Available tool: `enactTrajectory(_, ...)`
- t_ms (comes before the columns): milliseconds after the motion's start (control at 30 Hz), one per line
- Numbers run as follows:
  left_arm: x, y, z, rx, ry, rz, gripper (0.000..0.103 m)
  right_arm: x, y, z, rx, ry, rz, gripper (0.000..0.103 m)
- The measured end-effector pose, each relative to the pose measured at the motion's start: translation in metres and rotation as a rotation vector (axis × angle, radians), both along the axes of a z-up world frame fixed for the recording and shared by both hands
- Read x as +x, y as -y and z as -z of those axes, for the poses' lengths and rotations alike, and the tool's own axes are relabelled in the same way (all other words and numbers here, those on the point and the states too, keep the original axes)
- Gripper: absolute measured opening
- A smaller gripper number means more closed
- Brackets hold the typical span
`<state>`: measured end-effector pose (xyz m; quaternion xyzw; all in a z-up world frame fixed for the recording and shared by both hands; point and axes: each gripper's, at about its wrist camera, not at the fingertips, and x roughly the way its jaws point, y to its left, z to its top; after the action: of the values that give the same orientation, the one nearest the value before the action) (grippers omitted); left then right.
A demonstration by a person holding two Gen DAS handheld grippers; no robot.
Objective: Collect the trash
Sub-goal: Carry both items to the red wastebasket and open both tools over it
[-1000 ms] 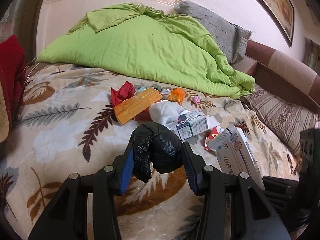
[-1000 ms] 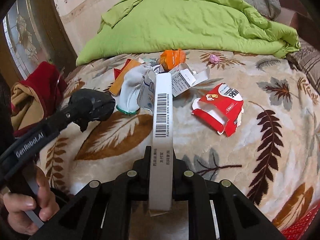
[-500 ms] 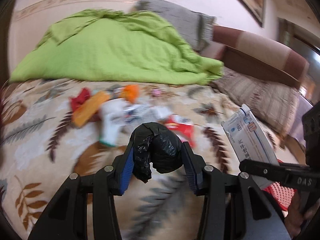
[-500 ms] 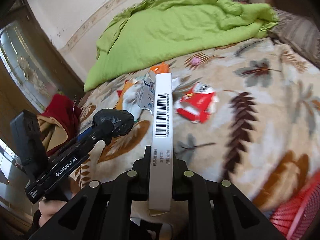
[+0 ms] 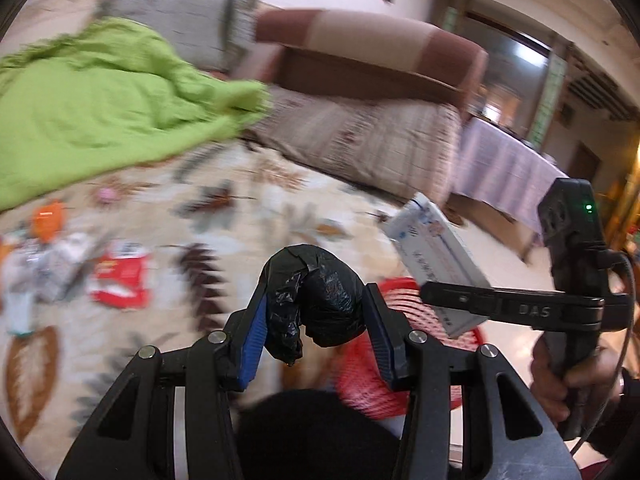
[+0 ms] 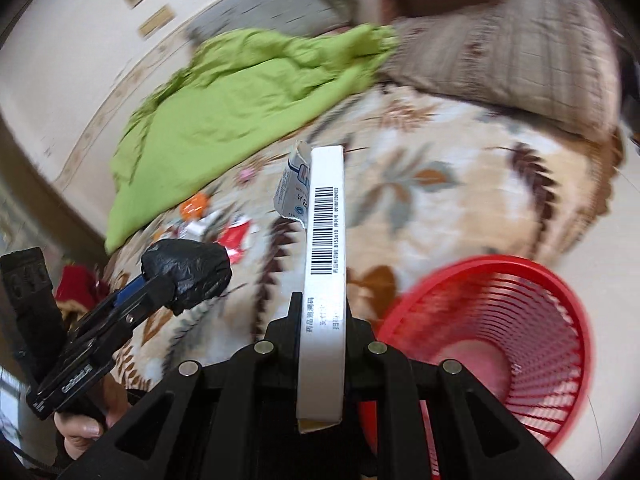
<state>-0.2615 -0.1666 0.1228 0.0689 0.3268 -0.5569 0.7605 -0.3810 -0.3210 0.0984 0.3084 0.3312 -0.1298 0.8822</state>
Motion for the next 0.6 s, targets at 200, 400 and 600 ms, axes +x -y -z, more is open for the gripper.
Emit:
enactTrajectory(200,-0.032,0.050,0.005,0.046,-0.002,0.127,0.045,-0.049,0.032,-0.003,0.009,-0.002,0.110,0.015)
enactTrajectory(400,-0.055,0.085,0.021,0.097,-0.028,0.218,0.046,-0.085,0.053,0.001,0.040,-0.007,0.190,0.015)
enactTrajectory(600,-0.062,0.107,0.034,0.154,-0.056,0.240,0.074,-0.097,0.063,0.013,0.066,-0.017,0.224,0.016)
